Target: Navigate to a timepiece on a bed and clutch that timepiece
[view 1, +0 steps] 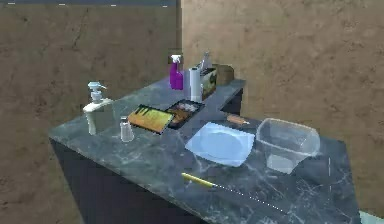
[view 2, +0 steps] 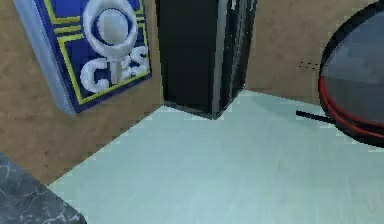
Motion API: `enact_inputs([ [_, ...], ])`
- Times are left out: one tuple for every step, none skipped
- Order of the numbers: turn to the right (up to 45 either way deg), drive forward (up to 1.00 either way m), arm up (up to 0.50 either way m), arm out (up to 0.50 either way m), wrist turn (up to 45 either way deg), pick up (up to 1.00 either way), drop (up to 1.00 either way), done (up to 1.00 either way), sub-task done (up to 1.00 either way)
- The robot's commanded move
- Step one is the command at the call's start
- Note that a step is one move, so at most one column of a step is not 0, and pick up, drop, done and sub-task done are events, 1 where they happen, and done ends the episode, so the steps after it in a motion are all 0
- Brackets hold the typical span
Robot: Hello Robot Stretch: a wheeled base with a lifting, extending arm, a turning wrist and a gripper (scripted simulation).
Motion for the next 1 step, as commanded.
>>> enact_inputs([
  [-45.0,0.0,0.0,0.0,0.0,0.0,0.0,0.0,0.0],
])
